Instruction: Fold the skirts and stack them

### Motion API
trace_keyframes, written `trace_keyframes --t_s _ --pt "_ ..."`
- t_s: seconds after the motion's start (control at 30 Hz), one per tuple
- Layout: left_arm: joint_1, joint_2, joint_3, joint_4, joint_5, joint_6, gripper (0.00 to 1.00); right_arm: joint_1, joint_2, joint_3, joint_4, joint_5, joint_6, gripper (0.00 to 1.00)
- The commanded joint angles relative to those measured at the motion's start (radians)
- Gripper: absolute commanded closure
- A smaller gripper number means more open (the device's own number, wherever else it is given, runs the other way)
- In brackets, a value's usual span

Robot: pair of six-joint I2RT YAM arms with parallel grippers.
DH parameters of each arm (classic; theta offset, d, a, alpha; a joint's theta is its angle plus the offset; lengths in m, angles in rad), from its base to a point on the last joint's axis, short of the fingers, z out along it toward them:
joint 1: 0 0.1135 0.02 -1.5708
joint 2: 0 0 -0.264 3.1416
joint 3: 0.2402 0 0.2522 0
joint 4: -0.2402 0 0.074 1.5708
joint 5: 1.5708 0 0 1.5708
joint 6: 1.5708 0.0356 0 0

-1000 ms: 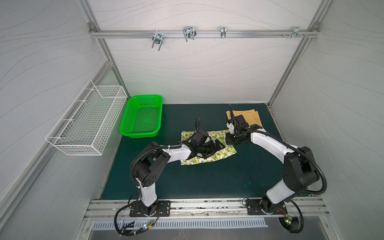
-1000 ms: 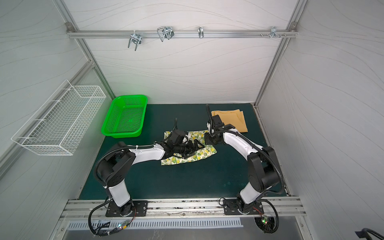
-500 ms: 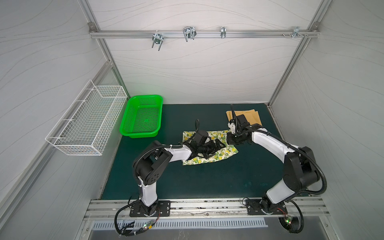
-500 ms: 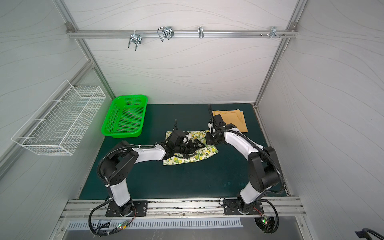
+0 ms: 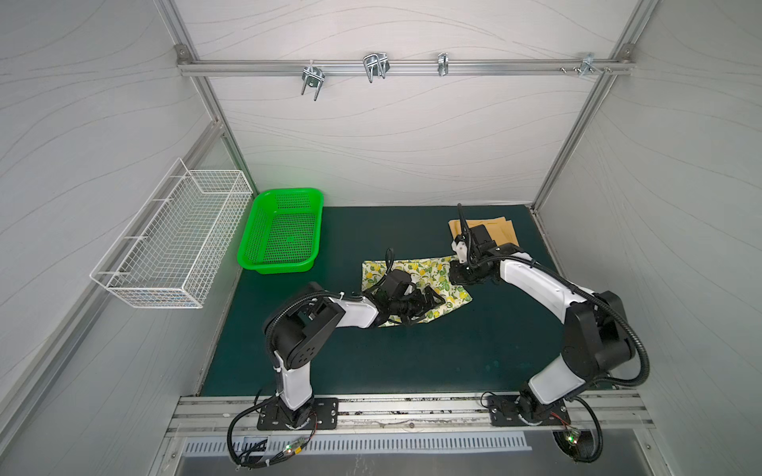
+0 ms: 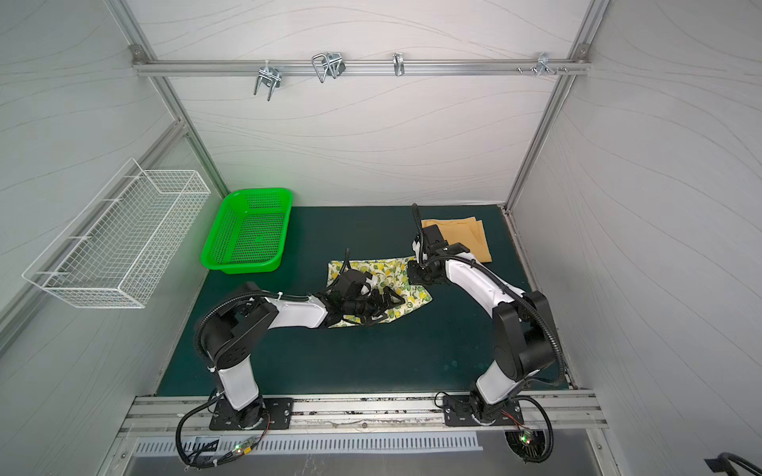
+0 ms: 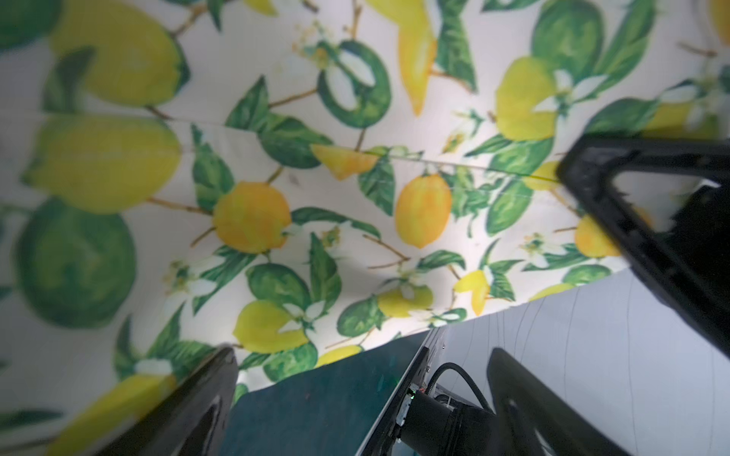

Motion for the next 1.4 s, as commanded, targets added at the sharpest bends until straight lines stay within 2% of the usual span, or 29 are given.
trace_keyframes --t_s 0.0,0.27,0.57,0.7,0.9,1.1,1.3,1.37 --pt "-0.012 0.021 -0.004 0.089 0.015 -0.032 0.01 -0.007 0.001 0.029 -0.018 -0.009 -0.014 0.96" --pt "0.016 -0.071 0.035 -0.007 0.016 0.020 0.01 -0.006 -0.003 0.049 -0.039 -0.012 -0.018 0.96" --pt "0.197 -0.251 0.040 -0.297 0.017 0.163 0.01 0.014 -0.018 0.079 -0.077 0.026 -0.029 0.96" --pt "0.259 -0.304 0.015 -0.433 -0.020 0.250 0.01 0.039 0.007 0.115 -0.105 0.064 -0.038 0.96" --pt "0.297 -0.330 -0.061 -0.436 -0.033 0.280 0.01 0.098 0.050 0.180 -0.150 0.133 -0.047 0.96" --pt "0.299 -0.275 -0.036 -0.394 -0.012 0.279 0.01 0.144 0.084 0.243 -0.197 0.175 -0.038 0.96" --pt "0.299 -0.213 -0.037 -0.368 -0.005 0.279 0.01 0.177 0.136 0.320 -0.242 0.123 0.003 0.94" --pt "0.299 -0.198 -0.047 -0.355 -0.006 0.279 0.01 0.179 0.156 0.334 -0.236 0.053 0.041 0.94"
